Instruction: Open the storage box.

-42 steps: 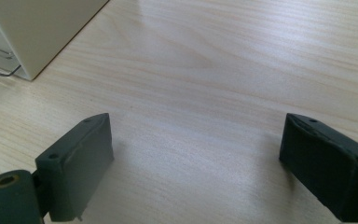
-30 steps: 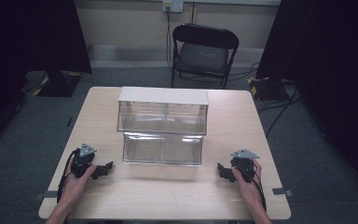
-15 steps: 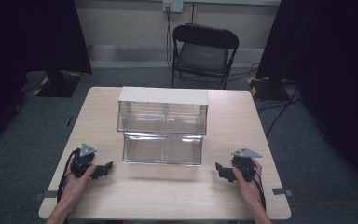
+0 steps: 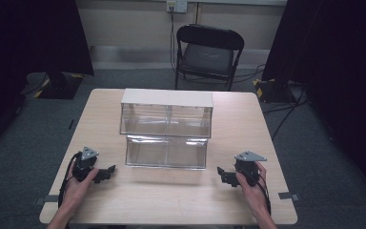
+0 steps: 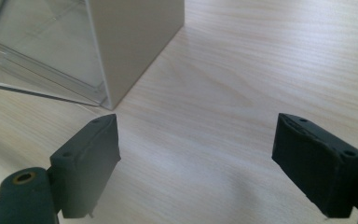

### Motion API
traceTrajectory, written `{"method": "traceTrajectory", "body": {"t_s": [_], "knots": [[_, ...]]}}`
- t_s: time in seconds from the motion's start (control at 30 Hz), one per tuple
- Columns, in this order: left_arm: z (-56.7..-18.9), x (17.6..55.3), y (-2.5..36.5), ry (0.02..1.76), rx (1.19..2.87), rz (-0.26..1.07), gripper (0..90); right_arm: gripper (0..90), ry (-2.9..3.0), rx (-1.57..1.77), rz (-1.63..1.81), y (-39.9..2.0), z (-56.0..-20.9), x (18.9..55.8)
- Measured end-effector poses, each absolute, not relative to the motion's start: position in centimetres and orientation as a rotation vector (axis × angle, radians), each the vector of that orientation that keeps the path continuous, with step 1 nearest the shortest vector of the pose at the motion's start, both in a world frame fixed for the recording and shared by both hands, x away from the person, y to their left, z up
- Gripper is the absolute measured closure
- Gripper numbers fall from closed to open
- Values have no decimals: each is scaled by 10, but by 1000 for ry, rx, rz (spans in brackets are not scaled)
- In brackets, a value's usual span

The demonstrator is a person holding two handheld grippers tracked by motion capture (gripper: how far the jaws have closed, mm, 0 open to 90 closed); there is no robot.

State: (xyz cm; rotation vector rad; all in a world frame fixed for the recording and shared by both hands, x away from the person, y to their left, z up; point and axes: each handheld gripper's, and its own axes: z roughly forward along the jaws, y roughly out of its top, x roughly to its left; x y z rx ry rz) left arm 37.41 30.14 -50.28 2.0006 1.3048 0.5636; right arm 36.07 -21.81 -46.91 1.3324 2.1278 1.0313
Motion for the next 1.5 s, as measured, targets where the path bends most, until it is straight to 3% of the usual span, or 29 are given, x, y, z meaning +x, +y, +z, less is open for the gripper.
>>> {"method": "traceTrajectory", "body": {"t_s": [1.5], "knots": [[-503,375,301,1315,1996,560,67,142,2321,1141,1163,-151,-453,359]]}}
